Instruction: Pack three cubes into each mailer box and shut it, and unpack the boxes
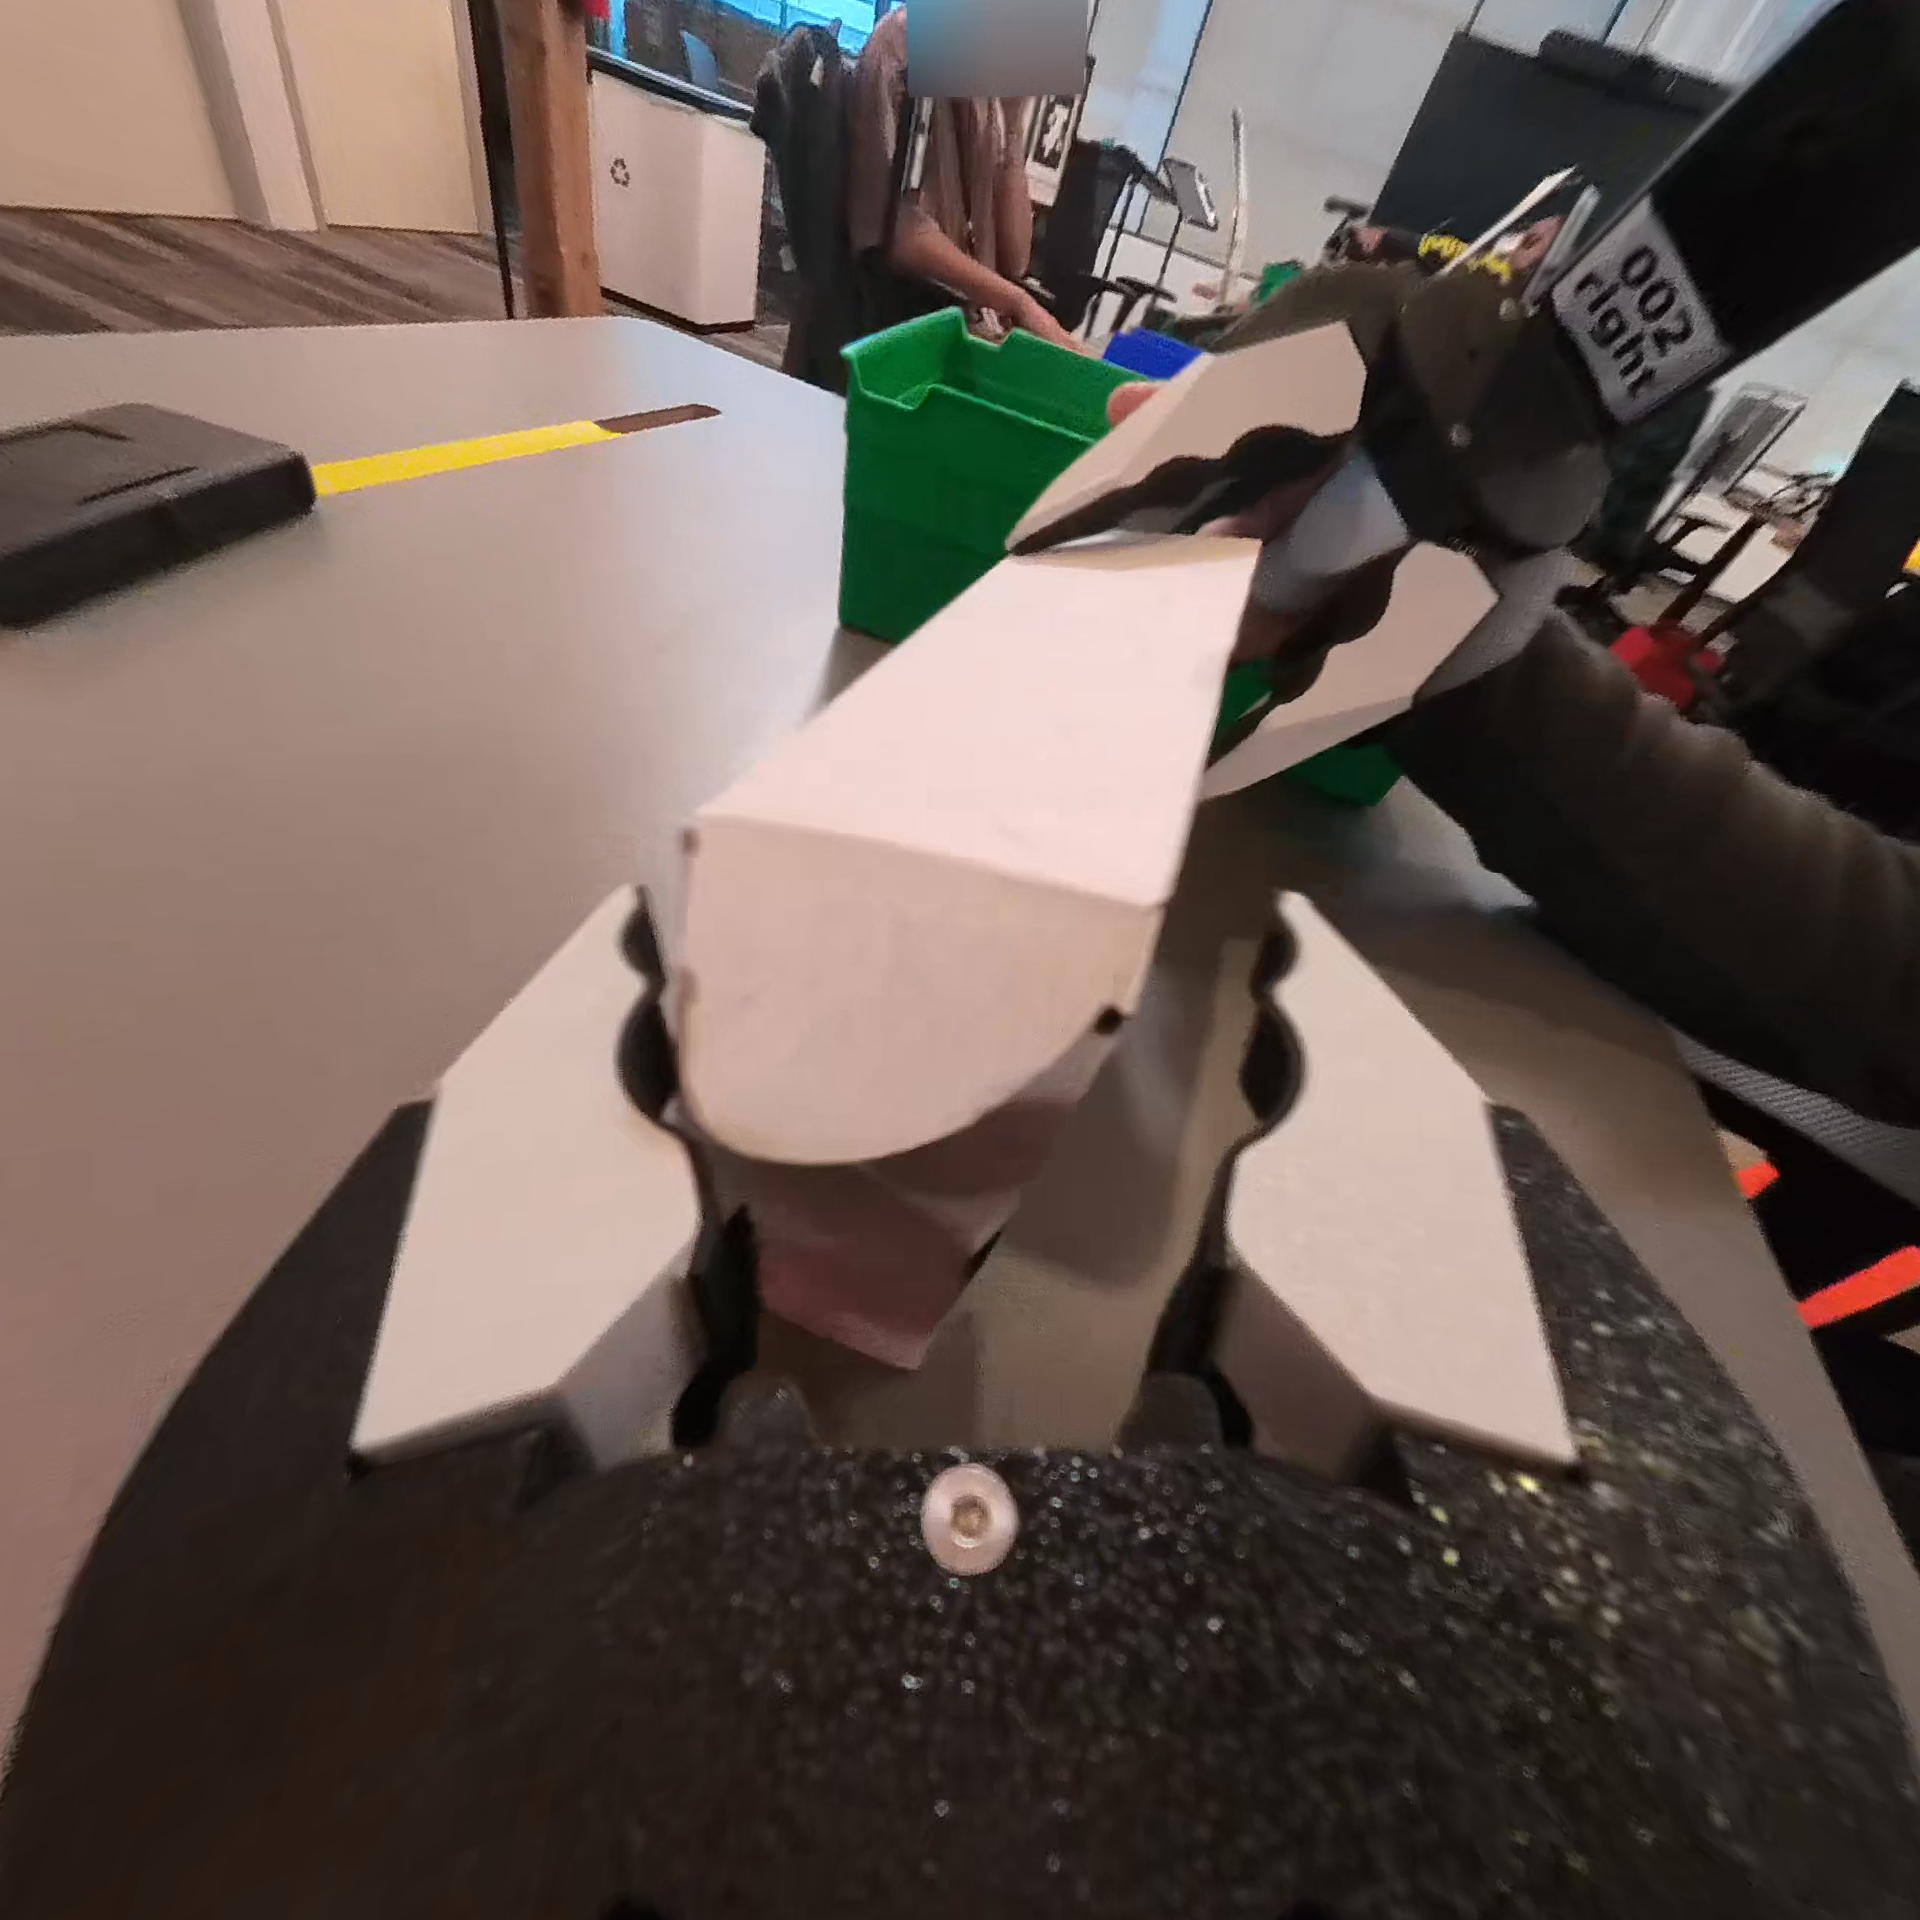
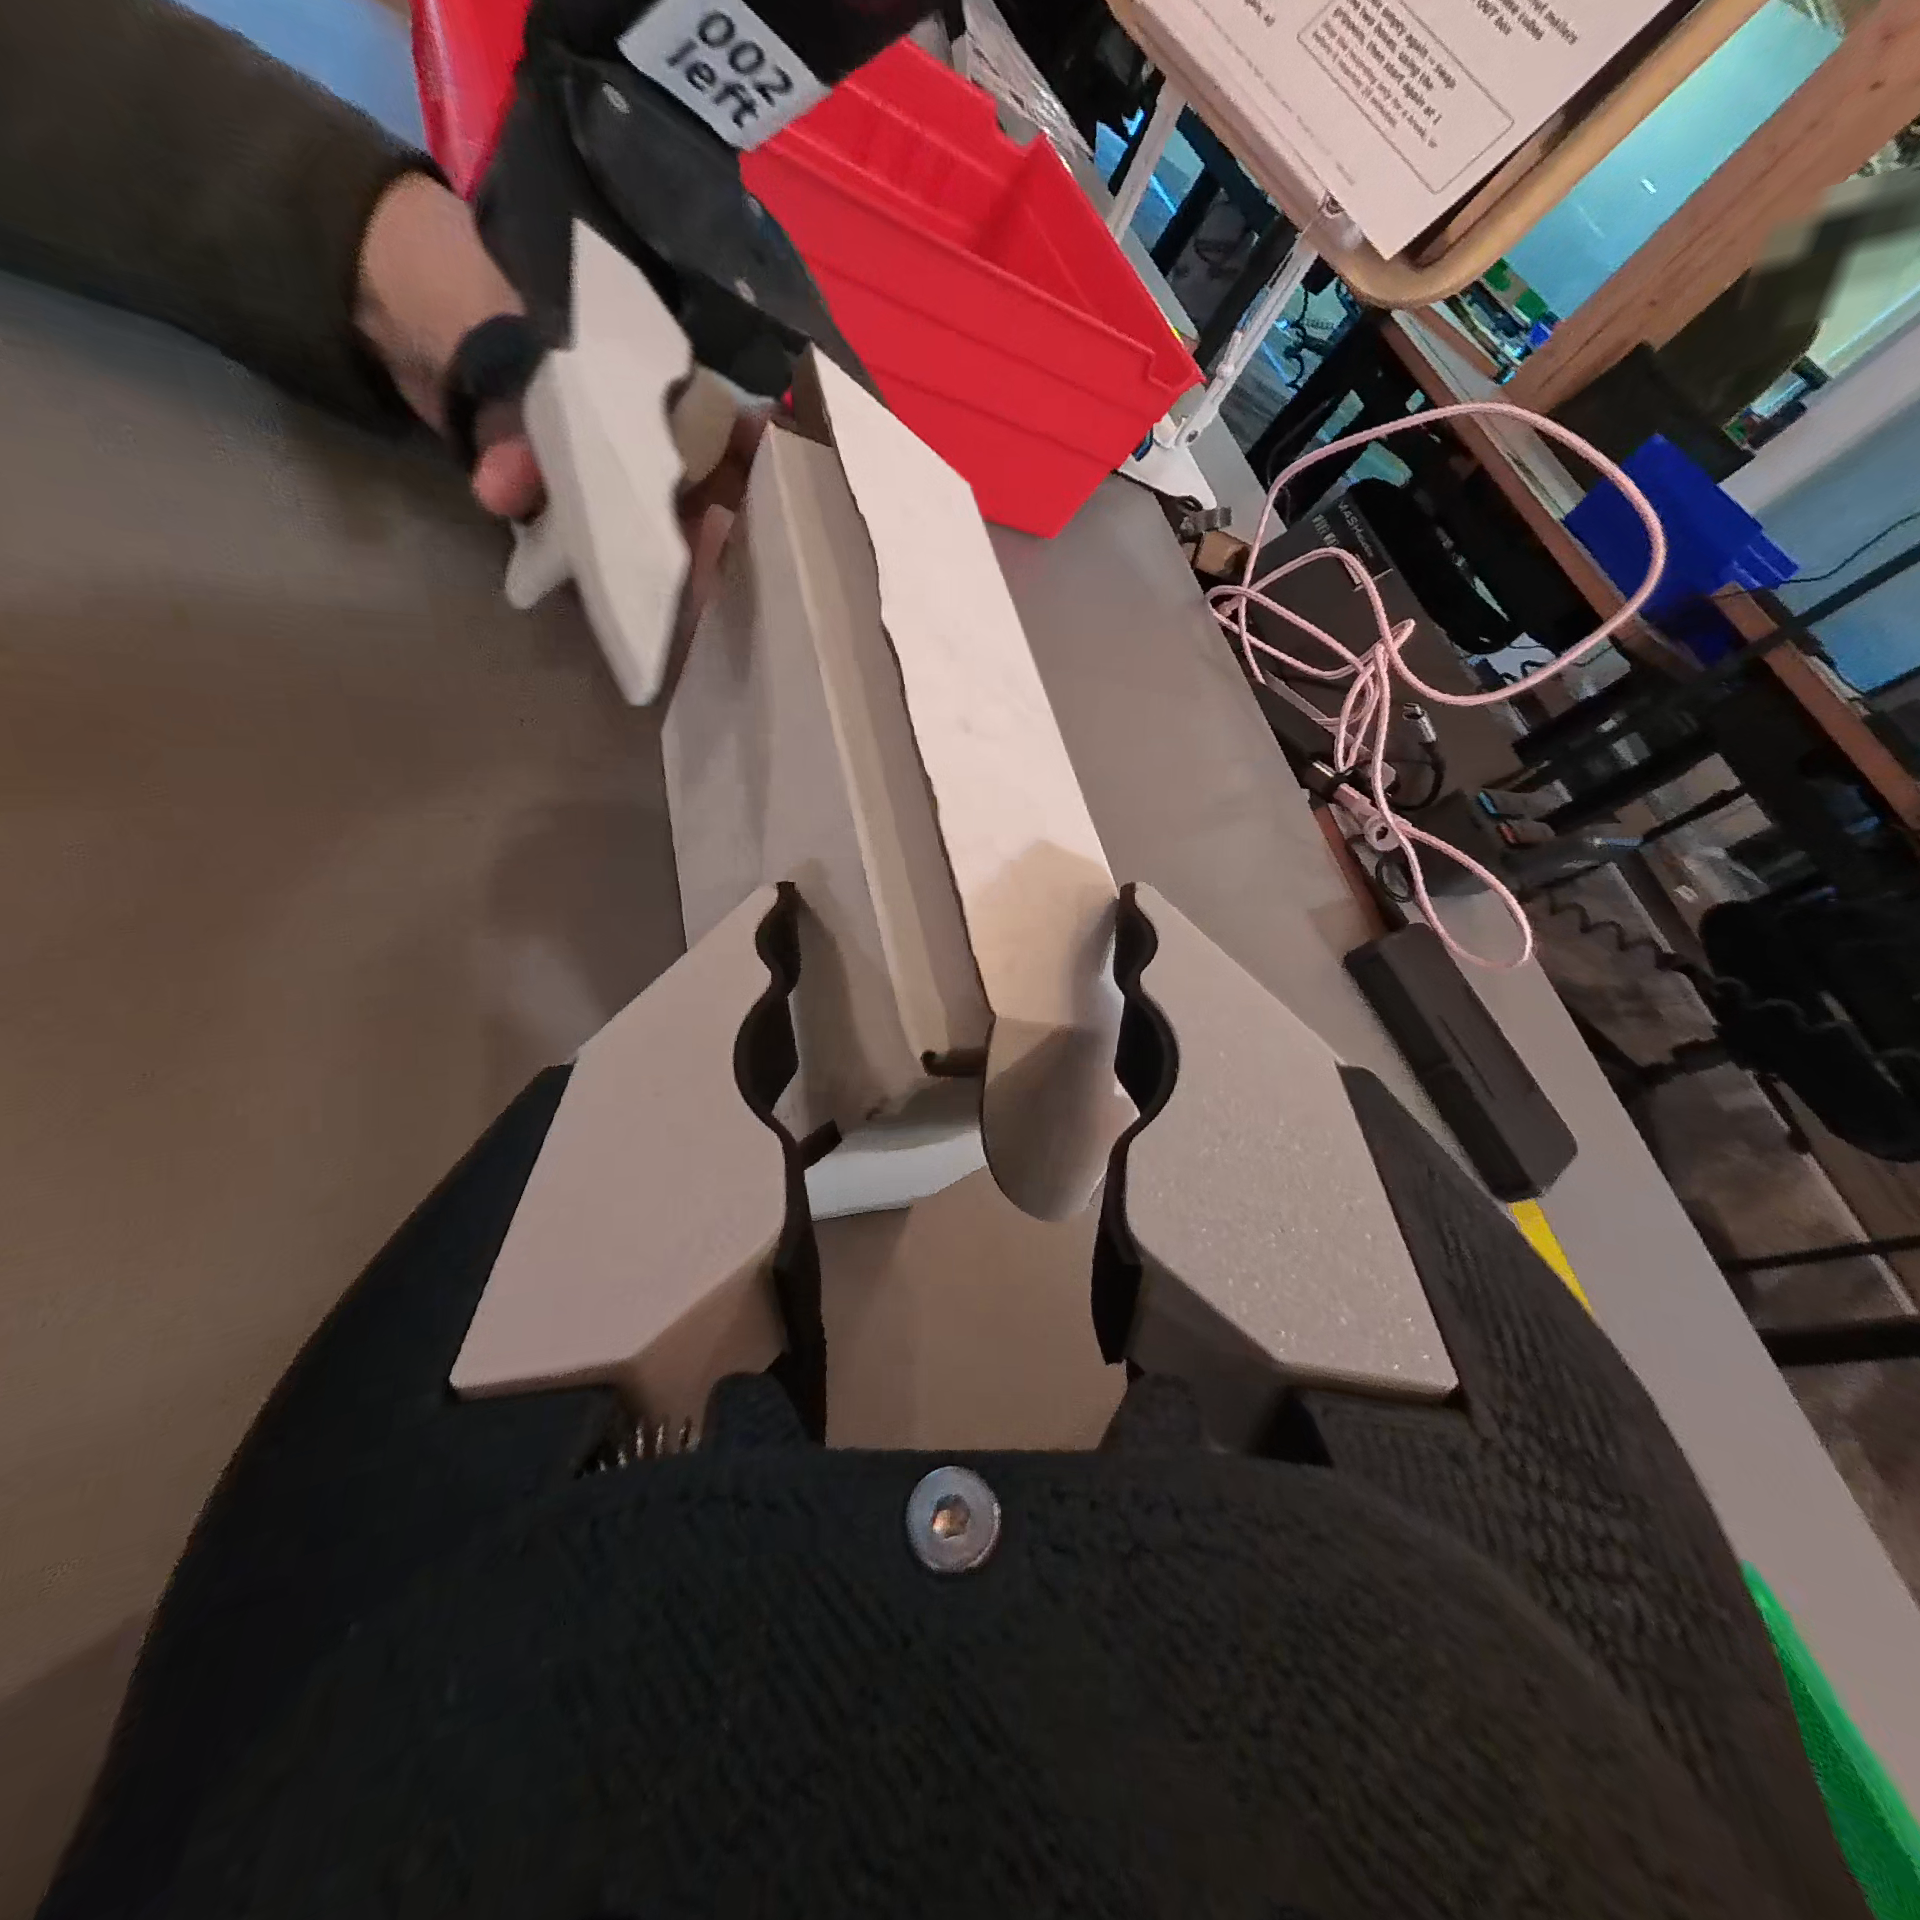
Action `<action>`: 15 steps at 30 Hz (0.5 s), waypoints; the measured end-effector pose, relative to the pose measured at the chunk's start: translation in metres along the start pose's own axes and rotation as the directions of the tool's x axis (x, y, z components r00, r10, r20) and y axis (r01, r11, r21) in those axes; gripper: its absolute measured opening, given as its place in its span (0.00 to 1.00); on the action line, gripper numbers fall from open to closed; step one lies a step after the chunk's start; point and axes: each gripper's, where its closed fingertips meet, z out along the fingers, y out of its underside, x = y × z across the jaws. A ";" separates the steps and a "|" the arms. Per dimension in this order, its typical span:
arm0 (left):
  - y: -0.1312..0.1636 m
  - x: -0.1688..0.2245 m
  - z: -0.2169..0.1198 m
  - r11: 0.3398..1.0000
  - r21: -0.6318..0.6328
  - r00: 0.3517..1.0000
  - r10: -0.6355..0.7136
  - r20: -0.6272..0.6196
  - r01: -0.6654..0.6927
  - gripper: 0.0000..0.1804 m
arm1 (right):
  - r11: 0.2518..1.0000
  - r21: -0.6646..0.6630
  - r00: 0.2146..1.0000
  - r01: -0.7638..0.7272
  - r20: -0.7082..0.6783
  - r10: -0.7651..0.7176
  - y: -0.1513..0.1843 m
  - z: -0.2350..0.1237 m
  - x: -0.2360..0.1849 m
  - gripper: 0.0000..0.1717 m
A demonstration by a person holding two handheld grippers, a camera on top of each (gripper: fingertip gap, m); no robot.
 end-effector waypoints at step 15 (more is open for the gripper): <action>0.007 0.006 -0.011 0.998 -0.058 0.994 -0.018 -0.112 0.011 0.44 | 0.991 0.092 0.960 -0.098 -0.253 0.119 -0.038 -0.042 0.023 0.36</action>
